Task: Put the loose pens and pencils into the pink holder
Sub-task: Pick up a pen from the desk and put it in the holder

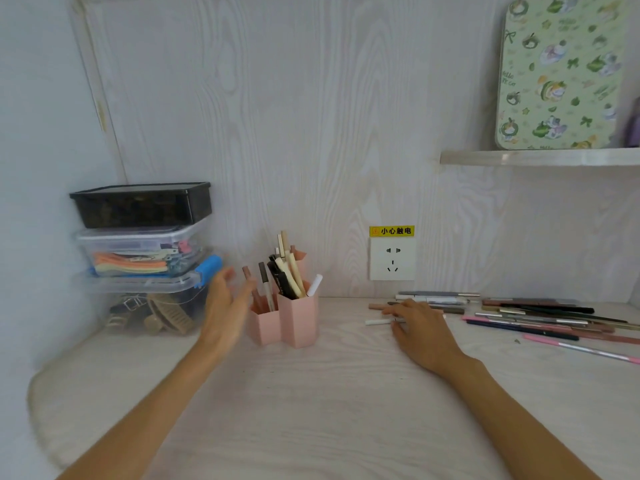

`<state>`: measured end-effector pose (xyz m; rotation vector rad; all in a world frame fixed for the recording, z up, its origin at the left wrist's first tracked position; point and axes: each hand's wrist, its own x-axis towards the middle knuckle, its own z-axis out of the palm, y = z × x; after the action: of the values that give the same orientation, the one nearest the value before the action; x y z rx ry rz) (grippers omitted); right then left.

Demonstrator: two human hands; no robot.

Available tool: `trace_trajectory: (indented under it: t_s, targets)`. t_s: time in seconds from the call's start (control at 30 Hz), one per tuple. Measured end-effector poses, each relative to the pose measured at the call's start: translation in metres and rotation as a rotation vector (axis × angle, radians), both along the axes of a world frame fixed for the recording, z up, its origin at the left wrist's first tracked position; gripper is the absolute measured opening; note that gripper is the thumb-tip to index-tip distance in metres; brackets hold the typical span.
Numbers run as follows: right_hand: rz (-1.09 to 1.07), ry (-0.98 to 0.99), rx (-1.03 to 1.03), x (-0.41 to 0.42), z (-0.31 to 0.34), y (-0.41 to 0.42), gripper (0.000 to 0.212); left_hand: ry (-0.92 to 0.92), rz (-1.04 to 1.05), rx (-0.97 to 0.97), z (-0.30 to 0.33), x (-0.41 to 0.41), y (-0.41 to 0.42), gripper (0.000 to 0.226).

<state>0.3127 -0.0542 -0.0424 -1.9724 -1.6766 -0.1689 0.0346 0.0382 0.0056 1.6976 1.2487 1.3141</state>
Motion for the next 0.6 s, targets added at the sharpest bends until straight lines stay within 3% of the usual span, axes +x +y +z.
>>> trace_trajectory:
  t_s: [0.07, 0.2, 0.33, 0.47, 0.6]
  targets:
    - [-0.014, -0.053, 0.002, -0.001, 0.002, -0.001, 0.026, 0.075, -0.080, -0.070, -0.016, 0.007, 0.003, 0.058]
    - [-0.021, -0.087, 0.012, -0.003, 0.011, -0.003, 0.017, 0.000, -0.026, -0.042, -0.028, 0.029, 0.006, 0.028]
    - [0.028, -0.120, 0.108, -0.010, 0.022, -0.008, 0.013, 0.075, -0.007, -0.001, -0.032, 0.048, -0.001, 0.038]
    - [-0.044, 0.286, 0.482, -0.019, 0.052, -0.015, 0.010, 0.136, -0.125, 0.102, -0.038, 0.046, -0.010, 0.043]
    - [0.031, 0.623, 0.823, -0.023, 0.097, -0.015, 0.041, 0.150, -0.194, 0.090, -0.037, 0.043, -0.014, 0.063]
